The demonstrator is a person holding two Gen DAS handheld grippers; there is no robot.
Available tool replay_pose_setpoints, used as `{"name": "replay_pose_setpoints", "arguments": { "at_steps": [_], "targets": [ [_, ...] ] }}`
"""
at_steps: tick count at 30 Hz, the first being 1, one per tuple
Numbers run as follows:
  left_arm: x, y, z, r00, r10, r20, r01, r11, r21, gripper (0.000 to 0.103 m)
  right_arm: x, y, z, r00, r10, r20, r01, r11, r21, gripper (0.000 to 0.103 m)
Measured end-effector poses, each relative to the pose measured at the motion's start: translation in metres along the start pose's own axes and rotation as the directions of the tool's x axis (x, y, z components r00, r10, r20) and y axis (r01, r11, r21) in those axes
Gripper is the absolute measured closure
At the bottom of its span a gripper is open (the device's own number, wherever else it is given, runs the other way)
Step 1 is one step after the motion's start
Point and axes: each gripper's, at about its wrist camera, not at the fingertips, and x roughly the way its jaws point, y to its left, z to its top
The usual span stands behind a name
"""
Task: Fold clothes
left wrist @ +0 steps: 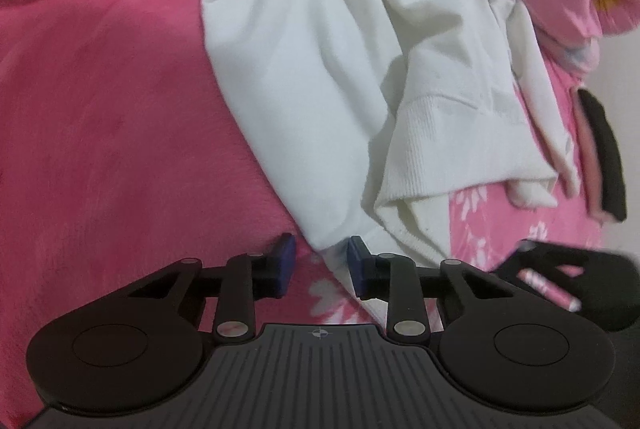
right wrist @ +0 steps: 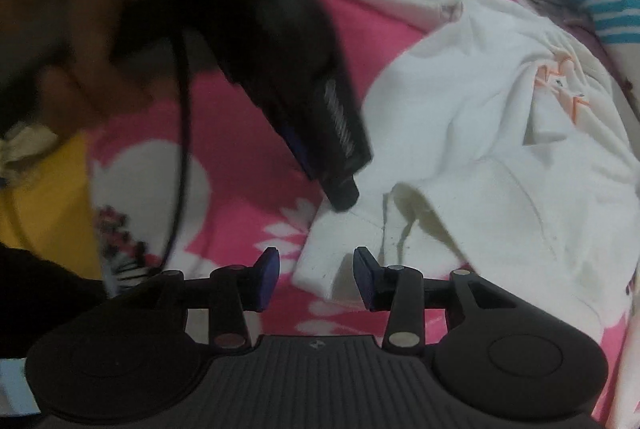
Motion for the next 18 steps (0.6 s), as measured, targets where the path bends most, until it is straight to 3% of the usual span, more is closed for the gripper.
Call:
{"name": "replay_pose_setpoints", "arguments": {
  "at_steps": [5,9,11,18],
  "targets": [
    [-0.001,-0.002,0.005,0.999,-0.005,0.044,0.006,0.999,-0.032,0.074,0.017,-0.005,0.001,0.999,-0.047,-0.016,0.048,0.993,0.105,0.066],
    [-0.020,0.014,0.012,0.990,0.021,0.137,-0.007,0.995,-0.096,0.071,0.015,-0.015,0.005,0.998,-0.051,-0.031,0.057,0.975,0.214,0.093],
    [-0.026,0.025,0.020,0.984,0.031,0.173,-0.005,0.989,-0.147,0.068,0.013,-0.024,0.009,0.999,-0.036,-0.038,0.045,0.960,0.277,0.096],
    [-0.038,0.046,0.050,0.965,0.060,0.256,0.002,0.972,-0.234,0.062,-0.016,-0.044,0.020,0.988,0.144,0.057,-0.154,0.877,0.455,0.097]
  ]
}}
